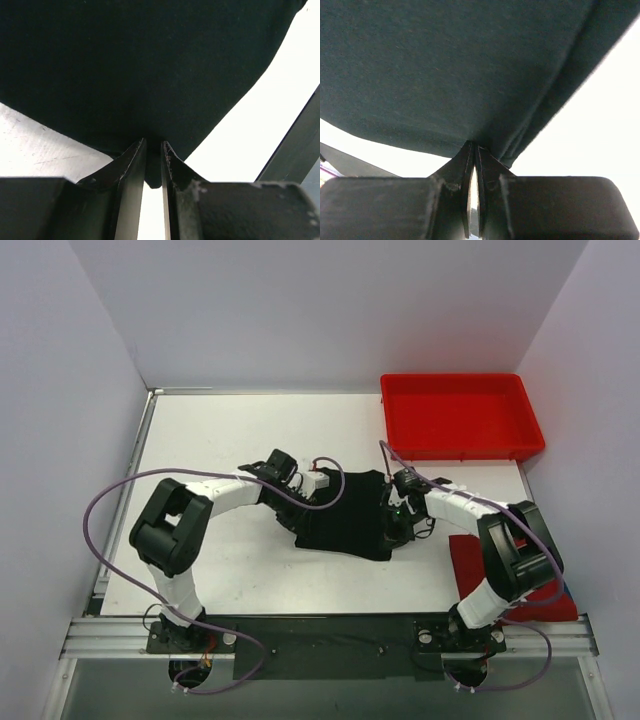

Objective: Fold and stack the t-shirts
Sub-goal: Smooth out wrinkles on the folded tshirt, then put the neatly folded tshirt into the corner of the board with the right arm

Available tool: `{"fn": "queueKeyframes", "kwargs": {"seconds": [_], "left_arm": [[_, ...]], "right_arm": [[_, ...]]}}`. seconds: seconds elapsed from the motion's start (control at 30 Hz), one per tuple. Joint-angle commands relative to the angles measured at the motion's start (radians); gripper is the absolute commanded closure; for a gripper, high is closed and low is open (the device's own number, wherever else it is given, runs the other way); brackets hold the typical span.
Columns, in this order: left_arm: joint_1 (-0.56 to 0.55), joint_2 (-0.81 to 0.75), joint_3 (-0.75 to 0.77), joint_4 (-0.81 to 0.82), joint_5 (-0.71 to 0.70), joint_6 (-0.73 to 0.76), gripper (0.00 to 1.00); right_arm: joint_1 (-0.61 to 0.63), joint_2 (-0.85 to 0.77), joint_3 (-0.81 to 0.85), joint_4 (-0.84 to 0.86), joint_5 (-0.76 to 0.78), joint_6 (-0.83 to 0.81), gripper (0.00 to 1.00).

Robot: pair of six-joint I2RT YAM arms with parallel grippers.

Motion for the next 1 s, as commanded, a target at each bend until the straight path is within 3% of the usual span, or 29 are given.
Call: {"fn": "queueKeyframes", "kwargs": {"seconds": [0.0, 0.1, 0.17, 0.2, 0.23, 0.3, 0.67, 0.73, 0.8, 0.83, 0.9, 0.97], "left_arm": [[-0.015, -0.06, -0.055, 0.011, -0.058, 0.051, 0.71], [-0.013, -0.097, -0.038, -0.036, -0.026, 0.066, 0.65], [-0.013, -0.121, -0.001, -0.072, 0.023, 0.062, 0.59], [-0.013, -0.133, 0.033, -0.09, 0.049, 0.06, 0.57], [-0.012, -0.138, 0.062, -0.116, 0.058, 0.059, 0.53], [-0.002, -0.155, 0.085, -0.13, 0.057, 0.048, 0.48], [0.054, -0.222, 0.027, -0.09, -0.057, 0.022, 0.45], [0.06, -0.227, 0.03, -0.092, -0.058, 0.02, 0.45], [0.065, -0.232, 0.037, -0.092, -0.057, 0.019, 0.45], [0.068, -0.233, 0.039, -0.092, -0.054, 0.019, 0.45], [0.07, -0.236, 0.042, -0.089, -0.055, 0.019, 0.45], [0.073, -0.241, 0.042, -0.086, -0.062, 0.019, 0.45]], "right_arm": [[-0.047, -0.094, -0.088, -0.075, 0.139, 0.036, 1.0], [-0.1, -0.175, -0.067, -0.109, 0.13, 0.025, 1.0], [-0.126, -0.211, -0.03, -0.121, 0.13, 0.022, 0.84], [-0.144, -0.219, -0.001, -0.123, 0.126, 0.019, 0.69], [-0.15, -0.219, 0.013, -0.118, 0.124, 0.019, 0.47], [-0.173, -0.181, 0.068, -0.106, 0.113, 0.015, 0.32], [-0.239, 0.158, 0.156, 0.069, -0.037, 0.079, 0.34], [-0.238, 0.183, 0.146, 0.115, -0.101, 0.102, 0.39], [-0.236, 0.185, 0.117, 0.185, -0.16, 0.131, 0.54], [-0.238, 0.185, 0.101, 0.202, -0.189, 0.149, 0.68], [-0.239, 0.186, 0.099, 0.242, -0.224, 0.162, 0.81], [-0.239, 0.194, 0.117, 0.255, -0.25, 0.163, 0.87]]}}
